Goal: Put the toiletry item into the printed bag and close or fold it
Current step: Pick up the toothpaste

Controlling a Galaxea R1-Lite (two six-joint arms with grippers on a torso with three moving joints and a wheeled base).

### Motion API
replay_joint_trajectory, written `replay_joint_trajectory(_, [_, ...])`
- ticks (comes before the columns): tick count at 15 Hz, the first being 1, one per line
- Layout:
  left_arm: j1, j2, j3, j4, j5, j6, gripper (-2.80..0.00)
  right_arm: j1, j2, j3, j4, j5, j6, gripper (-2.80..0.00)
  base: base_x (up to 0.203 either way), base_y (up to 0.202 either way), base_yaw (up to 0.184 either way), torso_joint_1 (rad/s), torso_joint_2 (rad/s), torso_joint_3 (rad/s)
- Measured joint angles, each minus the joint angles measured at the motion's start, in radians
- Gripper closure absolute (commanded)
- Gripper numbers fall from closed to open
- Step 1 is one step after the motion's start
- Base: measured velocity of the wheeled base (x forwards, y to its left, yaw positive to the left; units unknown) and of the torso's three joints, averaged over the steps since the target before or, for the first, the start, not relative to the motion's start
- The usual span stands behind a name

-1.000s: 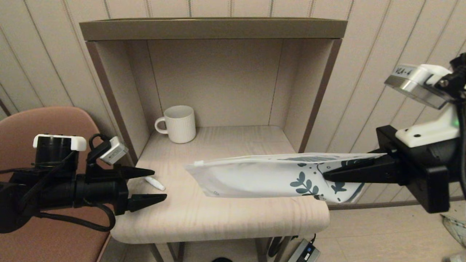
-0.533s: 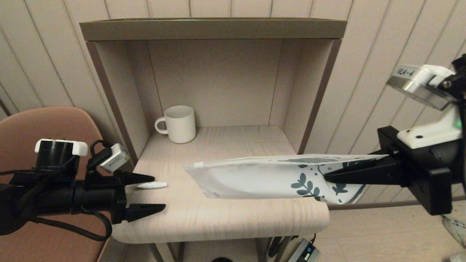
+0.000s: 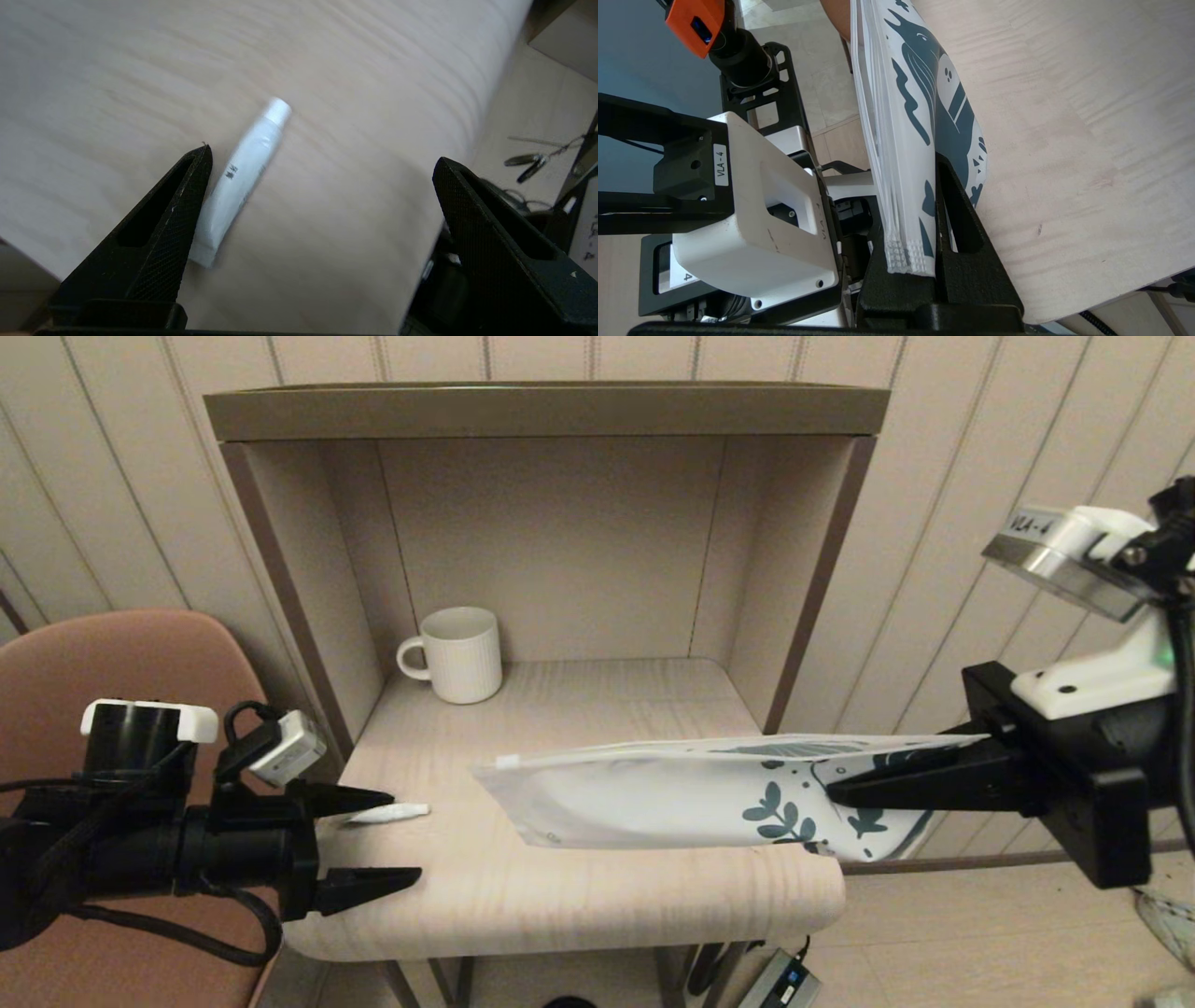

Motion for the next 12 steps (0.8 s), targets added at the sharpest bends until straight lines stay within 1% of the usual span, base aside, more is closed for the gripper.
replay_joint_trajectory(3, [0.0, -0.011, 0.011, 0.006, 0.0, 0.008, -2.8, -0.001, 0.0, 0.009, -0.001, 0.0, 0.0, 0.0, 0.0, 0.0, 0.0, 0.0, 0.0, 0.0])
replay_joint_trajectory(9, [0.0, 0.049, -0.062, 0.006, -0.001, 0.007, -2.8, -0.003, 0.002, 0.014, -0.003, 0.0, 0.0, 0.0, 0.0, 0.0, 0.0, 0.0, 0.0, 0.0])
replay_joint_trajectory(12, [0.001, 0.066, -0.069, 0.0, -0.001, 0.011, -2.8, -0.003, 0.007, 0.01, -0.003, 0.0, 0.0, 0.0, 0.0, 0.0, 0.0, 0.0, 0.0, 0.0])
